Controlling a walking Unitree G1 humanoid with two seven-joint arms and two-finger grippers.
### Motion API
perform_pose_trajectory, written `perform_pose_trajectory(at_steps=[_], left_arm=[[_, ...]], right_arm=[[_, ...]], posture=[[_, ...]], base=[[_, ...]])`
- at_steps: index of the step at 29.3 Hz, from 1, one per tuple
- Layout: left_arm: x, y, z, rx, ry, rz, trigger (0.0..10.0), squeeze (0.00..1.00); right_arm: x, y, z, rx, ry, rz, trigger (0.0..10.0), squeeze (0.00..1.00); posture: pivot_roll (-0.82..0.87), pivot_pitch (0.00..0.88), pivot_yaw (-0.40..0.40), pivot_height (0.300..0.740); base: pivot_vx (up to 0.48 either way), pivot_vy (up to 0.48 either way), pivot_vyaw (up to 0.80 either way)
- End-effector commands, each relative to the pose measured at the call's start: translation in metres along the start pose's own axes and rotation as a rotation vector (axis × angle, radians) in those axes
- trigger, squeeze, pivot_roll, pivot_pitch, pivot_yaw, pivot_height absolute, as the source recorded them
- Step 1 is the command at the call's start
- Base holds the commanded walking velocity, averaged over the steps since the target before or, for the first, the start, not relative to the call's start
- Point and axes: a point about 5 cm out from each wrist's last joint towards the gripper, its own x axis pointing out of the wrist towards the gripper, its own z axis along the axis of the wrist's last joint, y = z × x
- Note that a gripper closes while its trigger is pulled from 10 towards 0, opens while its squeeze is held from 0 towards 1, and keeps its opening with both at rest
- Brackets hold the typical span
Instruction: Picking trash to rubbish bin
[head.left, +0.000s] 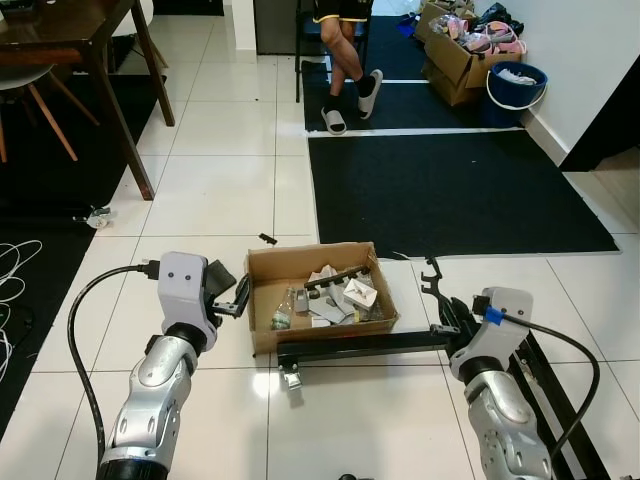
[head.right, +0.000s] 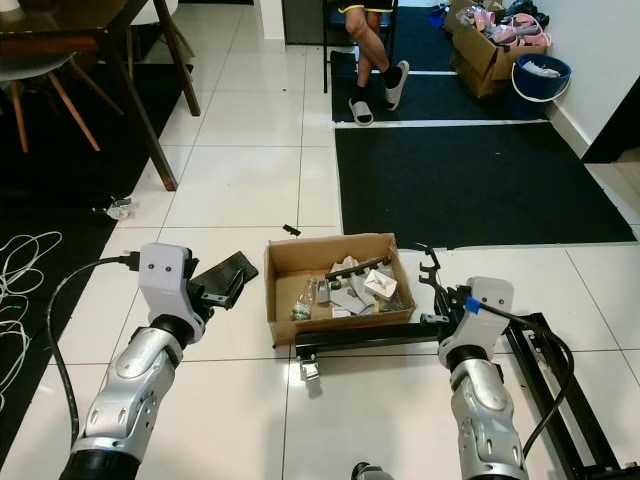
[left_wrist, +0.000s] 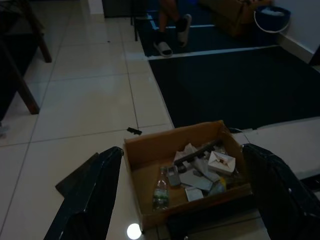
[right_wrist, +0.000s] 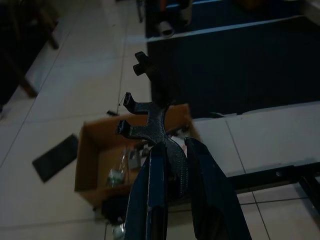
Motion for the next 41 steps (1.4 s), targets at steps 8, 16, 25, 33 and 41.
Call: perform_pose_trajectory(at_steps=[8,16,25,33,41], left_arm=[[0.001,-0.009,-0.008,-0.026,0.024,-0.018,10.0,0.0],[0.001,-0.004,-0.009,-0.065,0.029,0.004,10.0,0.0],[0.002,-0.004,-0.007,-0.081,0.022,0.007,10.0,0.0],[0.003,-0.004,-0.008,-0.083,0.025,0.008,10.0,0.0],[0.003,-0.004,-0.008,-0.084,0.027,0.012,10.0,0.0]], right_arm=[[0.001,0.011,-0.004,-0.027,0.004,0.05,10.0,0.0],[0.003,0.011,-0.004,-0.031,-0.003,0.058,10.0,0.0],[0.006,0.012,-0.003,-0.038,-0.006,0.058,10.0,0.0],[0.007,0.012,-0.003,-0.043,-0.005,0.06,10.0,0.0],[0.008,0.013,-0.002,-0.049,-0.006,0.063,10.0,0.0]], posture=[[-0.02,0.182,-0.006,0.74],[-0.02,0.176,-0.007,0.74],[-0.02,0.174,-0.008,0.74],[-0.02,0.17,-0.01,0.74],[-0.02,0.17,-0.01,0.74]], base=[[0.0,0.0,0.0],[0.031,0.0,0.0],[0.318,0.0,0.0],[0.323,0.0,0.0],[0.301,0.0,0.0]])
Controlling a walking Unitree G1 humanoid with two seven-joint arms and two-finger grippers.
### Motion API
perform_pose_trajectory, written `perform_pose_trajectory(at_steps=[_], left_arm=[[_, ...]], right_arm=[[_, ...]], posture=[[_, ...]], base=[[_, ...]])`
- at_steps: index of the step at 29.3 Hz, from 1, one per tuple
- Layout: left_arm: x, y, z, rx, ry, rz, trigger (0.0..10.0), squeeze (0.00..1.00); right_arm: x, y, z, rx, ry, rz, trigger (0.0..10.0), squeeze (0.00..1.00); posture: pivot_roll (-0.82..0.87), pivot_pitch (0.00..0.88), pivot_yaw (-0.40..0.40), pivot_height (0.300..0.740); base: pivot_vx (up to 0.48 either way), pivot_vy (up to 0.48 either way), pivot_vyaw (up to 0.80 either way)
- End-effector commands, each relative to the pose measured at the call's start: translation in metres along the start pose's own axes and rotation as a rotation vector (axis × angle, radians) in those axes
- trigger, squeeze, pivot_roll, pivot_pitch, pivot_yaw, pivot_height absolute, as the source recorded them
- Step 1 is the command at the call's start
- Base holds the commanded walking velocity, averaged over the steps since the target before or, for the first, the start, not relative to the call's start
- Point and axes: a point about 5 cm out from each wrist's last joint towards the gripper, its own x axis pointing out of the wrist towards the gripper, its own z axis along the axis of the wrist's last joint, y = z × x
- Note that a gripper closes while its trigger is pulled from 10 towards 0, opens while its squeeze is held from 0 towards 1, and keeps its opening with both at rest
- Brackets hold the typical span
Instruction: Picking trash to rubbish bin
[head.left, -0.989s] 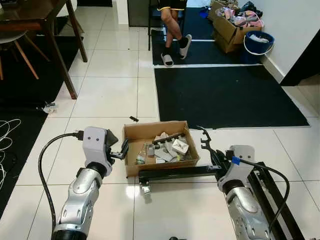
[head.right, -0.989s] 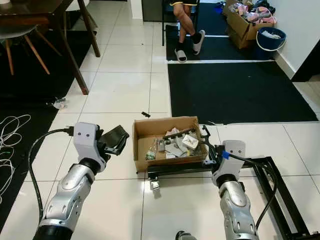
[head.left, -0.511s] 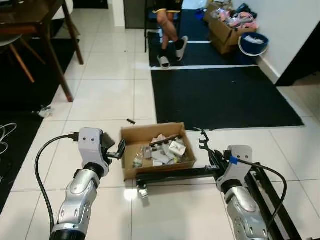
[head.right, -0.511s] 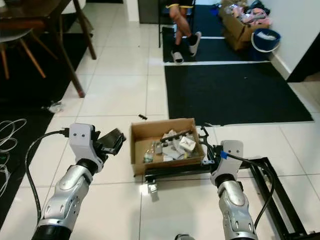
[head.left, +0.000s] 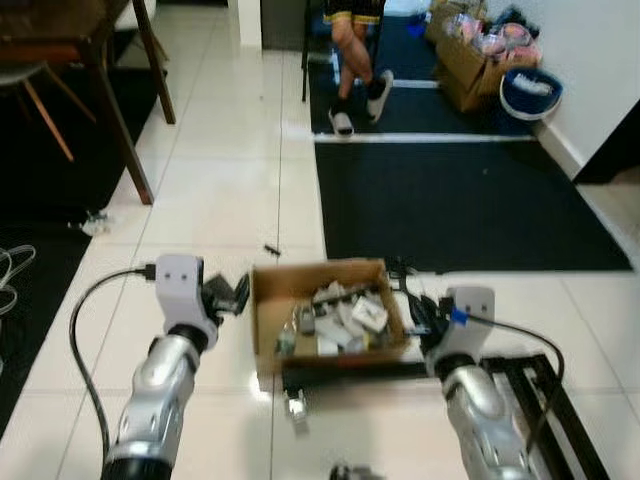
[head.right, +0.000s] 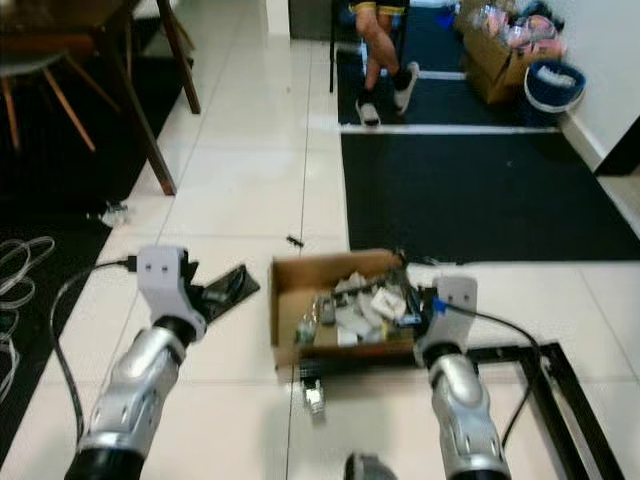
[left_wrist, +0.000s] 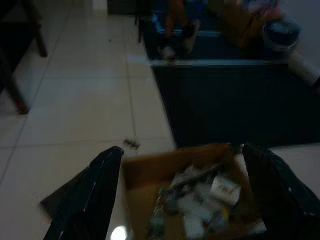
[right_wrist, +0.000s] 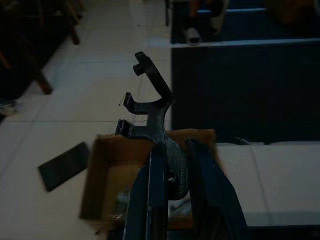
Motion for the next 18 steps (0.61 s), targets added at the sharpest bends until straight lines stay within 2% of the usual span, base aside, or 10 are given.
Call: perform_pose_trajectory(at_steps=[1,5,18], left_arm=[[-0.0043,0.0011,-0.0085,-0.015,0.033,0.008,10.0,0.0],[-0.0043,0.0012,-0.0091,-0.015,0.037,0.008,10.0,0.0],[-0.0046,-0.0007,-0.011,-0.008,0.044,-0.004,10.0,0.0]], right_arm=[[-0.0015,-0.0011,-0.0028,-0.001,0.01,-0.008,10.0,0.0],[-0.0013,-0.0009,-0.0032,-0.001,0.012,-0.008,10.0,0.0],[-0.002,-0.0008,-0.0045,0.002,0.018,-0.013,10.0,0.0]], posture=[[-0.02,0.17,-0.01,0.74],[-0.02,0.17,-0.01,0.74],[-0.02,0.172,-0.01,0.74]], base=[[0.292,0.0,0.0],[0.272,0.0,0.0],[0.0,0.0,0.0]])
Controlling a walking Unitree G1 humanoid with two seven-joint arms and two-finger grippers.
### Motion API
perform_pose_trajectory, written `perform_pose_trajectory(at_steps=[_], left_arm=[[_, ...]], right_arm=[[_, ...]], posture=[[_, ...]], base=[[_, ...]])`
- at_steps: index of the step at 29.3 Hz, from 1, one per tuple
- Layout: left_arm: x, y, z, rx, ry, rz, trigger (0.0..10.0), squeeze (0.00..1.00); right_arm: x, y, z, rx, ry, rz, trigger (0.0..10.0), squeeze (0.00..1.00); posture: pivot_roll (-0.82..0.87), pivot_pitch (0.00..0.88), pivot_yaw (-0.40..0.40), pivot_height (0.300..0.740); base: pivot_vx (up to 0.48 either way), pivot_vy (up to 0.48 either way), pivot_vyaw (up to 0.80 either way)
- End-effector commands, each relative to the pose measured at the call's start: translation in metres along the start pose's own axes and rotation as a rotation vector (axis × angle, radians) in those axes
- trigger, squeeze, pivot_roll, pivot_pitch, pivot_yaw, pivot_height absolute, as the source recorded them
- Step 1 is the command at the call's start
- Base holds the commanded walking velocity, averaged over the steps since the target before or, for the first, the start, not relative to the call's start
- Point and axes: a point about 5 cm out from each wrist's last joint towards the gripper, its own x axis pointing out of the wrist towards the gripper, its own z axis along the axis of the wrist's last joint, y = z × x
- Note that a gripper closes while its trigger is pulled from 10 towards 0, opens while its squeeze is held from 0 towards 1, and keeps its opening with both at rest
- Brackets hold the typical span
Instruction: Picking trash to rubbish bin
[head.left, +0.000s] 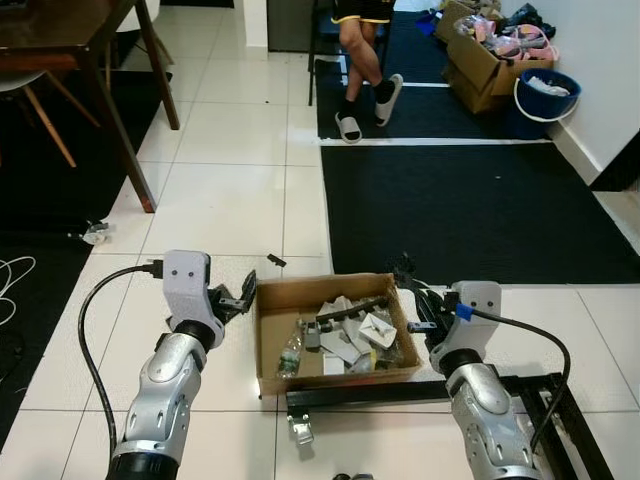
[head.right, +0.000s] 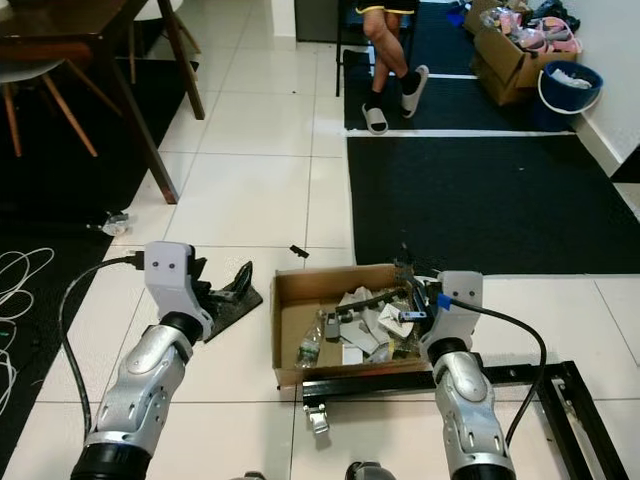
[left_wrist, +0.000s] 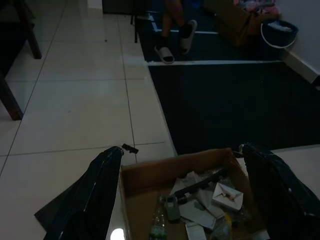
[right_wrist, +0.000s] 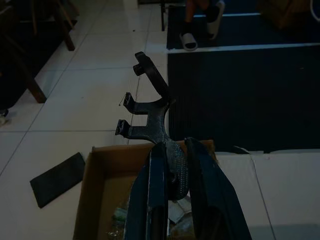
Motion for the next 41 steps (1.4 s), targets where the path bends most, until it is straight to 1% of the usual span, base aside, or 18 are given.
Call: perform_pose_trajectory(at_steps=[1,7,9,10,12,14,16,17,18,19,20,21,23,28,30,32,36,41], left_arm=[[-0.005,0.002,-0.01,-0.008,0.039,0.006,10.0,0.0],[-0.005,0.001,-0.01,-0.005,0.04,0.002,10.0,0.0],[-0.003,0.001,-0.01,-0.002,0.04,0.002,10.0,0.0],[-0.003,0.001,-0.01,-0.002,0.04,0.002,10.0,0.0],[-0.001,0.001,-0.009,0.008,0.039,0.007,10.0,0.0],[0.0,0.001,-0.009,0.01,0.039,0.008,10.0,0.0],[0.001,0.0,-0.009,0.016,0.039,0.009,10.0,0.0],[0.003,-0.001,-0.008,0.02,0.036,0.008,10.0,0.0],[0.003,-0.001,-0.008,0.02,0.036,0.008,10.0,0.0],[0.003,-0.001,-0.007,0.023,0.034,0.006,10.0,0.0],[0.004,-0.002,-0.006,0.027,0.03,0.002,10.0,0.0],[0.004,-0.002,-0.006,0.027,0.03,0.002,10.0,0.0],[0.003,-0.002,-0.005,0.029,0.029,0.001,10.0,0.0],[-0.003,-0.002,-0.007,0.031,0.037,0.004,10.0,0.0],[-0.005,-0.002,-0.008,0.03,0.041,0.006,10.0,0.0],[-0.012,-0.002,-0.011,0.027,0.055,0.01,10.0,0.0],[-0.021,-0.003,-0.016,0.023,0.072,0.016,10.0,0.0],[-0.023,-0.004,-0.017,0.016,0.077,0.025,10.0,0.0]], right_arm=[[-0.004,0.0,-0.008,0.001,0.032,-0.006,10.0,0.0],[-0.001,0.001,-0.007,0.014,0.031,-0.002,10.0,0.0],[0.008,-0.002,-0.01,0.021,0.048,-0.025,10.0,0.0],[0.008,-0.002,-0.01,0.021,0.048,-0.025,10.0,0.0],[0.018,-0.003,-0.012,0.017,0.07,-0.05,10.0,0.0],[0.019,-0.003,-0.012,0.014,0.073,-0.052,10.0,0.0],[0.032,-0.001,-0.006,0.01,0.068,-0.047,10.0,0.0],[0.042,0.003,0.001,0.006,0.057,-0.032,10.0,0.0],[0.042,0.003,0.001,0.006,0.057,-0.032,10.0,0.0],[0.051,0.007,0.008,0.001,0.048,-0.017,10.0,0.0],[0.066,0.014,0.021,-0.012,0.034,0.013,10.0,0.0],[0.066,0.014,0.021,-0.012,0.034,0.013,10.0,0.0],[0.074,0.018,0.028,-0.022,0.029,0.033,10.0,0.0],[0.086,0.025,0.038,-0.045,0.023,0.066,10.0,0.0],[0.087,0.026,0.039,-0.048,0.023,0.069,10.0,0.0],[0.089,0.026,0.041,-0.053,0.026,0.072,10.0,0.0],[0.092,0.028,0.042,-0.053,0.033,0.075,10.0,0.0],[0.1,0.037,0.052,-0.055,0.02,0.099,10.0,0.0]], posture=[[-0.02,0.172,-0.01,0.74],[-0.02,0.174,-0.007,0.74],[-0.02,0.178,-0.004,0.74],[-0.02,0.178,-0.004,0.74],[-0.03,0.183,-0.001,0.74],[-0.03,0.183,-0.001,0.74],[-0.02,0.197,-0.005,0.74],[-0.01,0.203,-0.012,0.74],[-0.01,0.203,-0.012,0.74],[-0.01,0.208,-0.016,0.74],[-0.01,0.228,-0.028,0.74],[-0.01,0.228,-0.028,0.74],[-0.01,0.244,-0.034,0.74],[-0.01,0.294,-0.043,0.74],[-0.01,0.294,-0.043,0.74],[-0.01,0.332,-0.047,0.74],[-0.02,0.357,-0.06,0.74],[-0.03,0.368,-0.067,0.74]], base=[[0.0,0.0,0.0],[0.0,0.0,0.0],[0.0,0.0,0.0],[0.0,0.0,0.0],[0.0,0.0,0.0],[0.0,0.0,0.0],[0.0,0.0,0.0],[0.0,0.0,0.0],[0.0,0.0,0.0],[0.0,0.0,0.0],[0.0,0.0,0.0],[0.0,0.0,0.0],[0.0,0.0,0.0],[0.0,0.0,0.0],[0.0,0.0,0.0],[0.0,0.0,0.0],[0.0,0.0,0.0],[0.0,0.0,0.0]])
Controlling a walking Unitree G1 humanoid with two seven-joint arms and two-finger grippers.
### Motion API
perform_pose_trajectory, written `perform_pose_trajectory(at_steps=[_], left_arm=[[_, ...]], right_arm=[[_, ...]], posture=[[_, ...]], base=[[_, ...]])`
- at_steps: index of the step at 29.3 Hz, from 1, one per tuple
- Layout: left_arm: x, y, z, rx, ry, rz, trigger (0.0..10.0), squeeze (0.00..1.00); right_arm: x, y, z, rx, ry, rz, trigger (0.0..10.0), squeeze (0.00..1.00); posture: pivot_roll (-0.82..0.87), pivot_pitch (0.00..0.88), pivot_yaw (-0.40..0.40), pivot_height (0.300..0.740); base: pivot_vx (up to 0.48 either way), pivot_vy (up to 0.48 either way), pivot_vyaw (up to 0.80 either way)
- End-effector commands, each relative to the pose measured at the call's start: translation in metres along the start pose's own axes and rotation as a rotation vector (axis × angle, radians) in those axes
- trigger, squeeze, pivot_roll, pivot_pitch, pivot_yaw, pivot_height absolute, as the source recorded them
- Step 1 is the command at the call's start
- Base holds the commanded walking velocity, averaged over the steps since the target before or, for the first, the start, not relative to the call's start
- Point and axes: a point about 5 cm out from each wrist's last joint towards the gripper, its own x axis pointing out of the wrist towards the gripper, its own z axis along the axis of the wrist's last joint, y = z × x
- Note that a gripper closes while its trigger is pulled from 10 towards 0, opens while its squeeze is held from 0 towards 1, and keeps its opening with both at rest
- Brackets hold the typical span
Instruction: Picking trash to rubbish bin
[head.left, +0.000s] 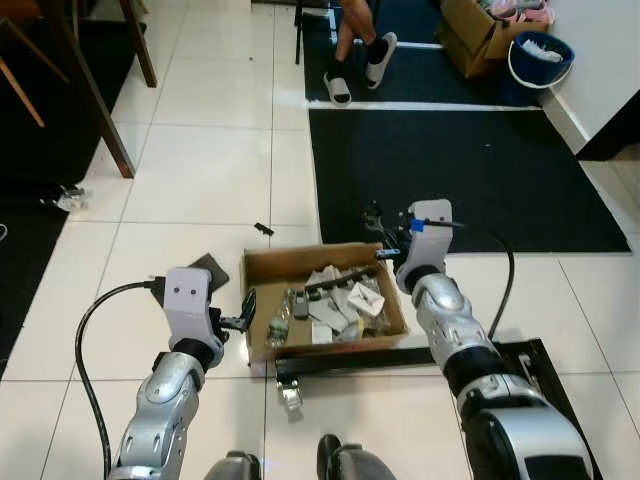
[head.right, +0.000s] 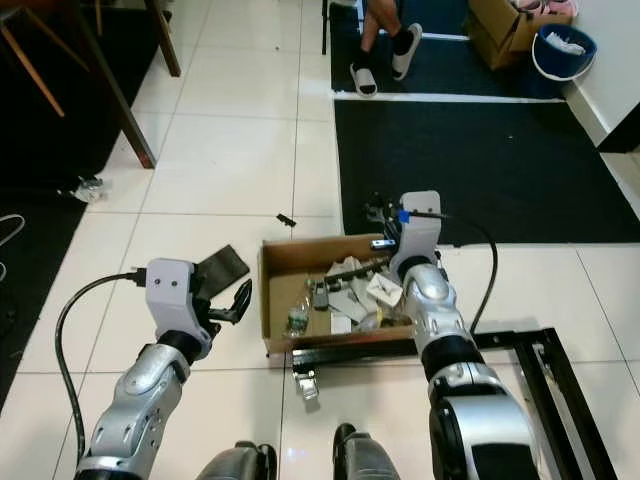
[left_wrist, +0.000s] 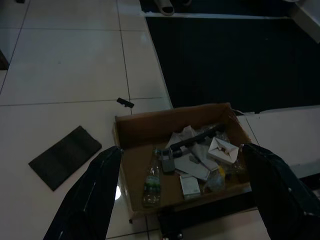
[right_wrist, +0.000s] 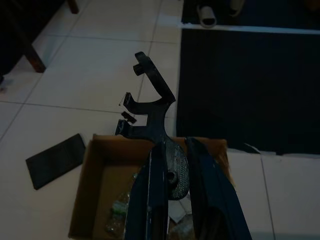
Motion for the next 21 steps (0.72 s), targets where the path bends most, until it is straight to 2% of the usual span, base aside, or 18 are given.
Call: perform_pose_trajectory(at_steps=[1,4,5,7,8,11,13,14,21], left_arm=[[-0.004,-0.002,-0.006,-0.003,0.028,0.001,10.0,0.0],[-0.005,-0.003,-0.006,-0.004,0.028,0.0,10.0,0.0],[-0.004,-0.005,-0.006,-0.007,0.03,-0.004,10.0,0.0],[-0.004,-0.007,-0.005,-0.008,0.032,-0.009,10.0,0.0],[-0.004,-0.007,-0.005,-0.008,0.032,-0.009,10.0,0.0],[-0.003,-0.009,-0.004,-0.009,0.031,-0.019,10.0,0.0],[-0.003,-0.009,-0.004,-0.008,0.03,-0.021,10.0,0.0],[-0.001,-0.01,-0.003,-0.009,0.028,-0.023,10.0,0.0],[-0.002,-0.01,-0.002,-0.011,0.025,-0.018,10.0,0.0]], right_arm=[[0.0,0.0,-0.004,-0.005,0.013,0.007,10.0,0.0],[0.003,0.002,0.002,-0.005,-0.002,0.014,10.0,0.0],[0.012,0.006,0.024,0.0,-0.053,0.022,10.0,0.0],[0.019,0.008,0.041,0.006,-0.093,0.023,10.0,0.0],[0.019,0.008,0.041,0.006,-0.093,0.023,10.0,0.0],[0.026,0.011,0.066,0.015,-0.154,0.029,10.0,0.0],[0.027,0.012,0.071,0.016,-0.168,0.033,10.0,0.0],[0.03,0.014,0.083,0.019,-0.198,0.037,10.0,0.0],[0.034,0.019,0.107,0.048,-0.272,0.052,10.0,0.0]], posture=[[-0.03,0.368,-0.067,0.74],[-0.03,0.371,-0.067,0.74],[-0.03,0.37,-0.064,0.74],[-0.03,0.37,-0.061,0.74],[-0.03,0.37,-0.061,0.74],[-0.03,0.368,-0.058,0.74],[-0.03,0.368,-0.058,0.74],[-0.03,0.358,-0.063,0.74],[-0.03,0.351,-0.067,0.74]], base=[[0.0,0.0,0.0],[0.0,0.0,0.0],[0.0,0.0,0.0],[0.0,0.0,0.0],[0.0,0.0,0.0],[0.0,0.0,0.0],[0.0,0.0,0.0],[0.0,0.0,0.0],[0.0,0.0,0.0]])
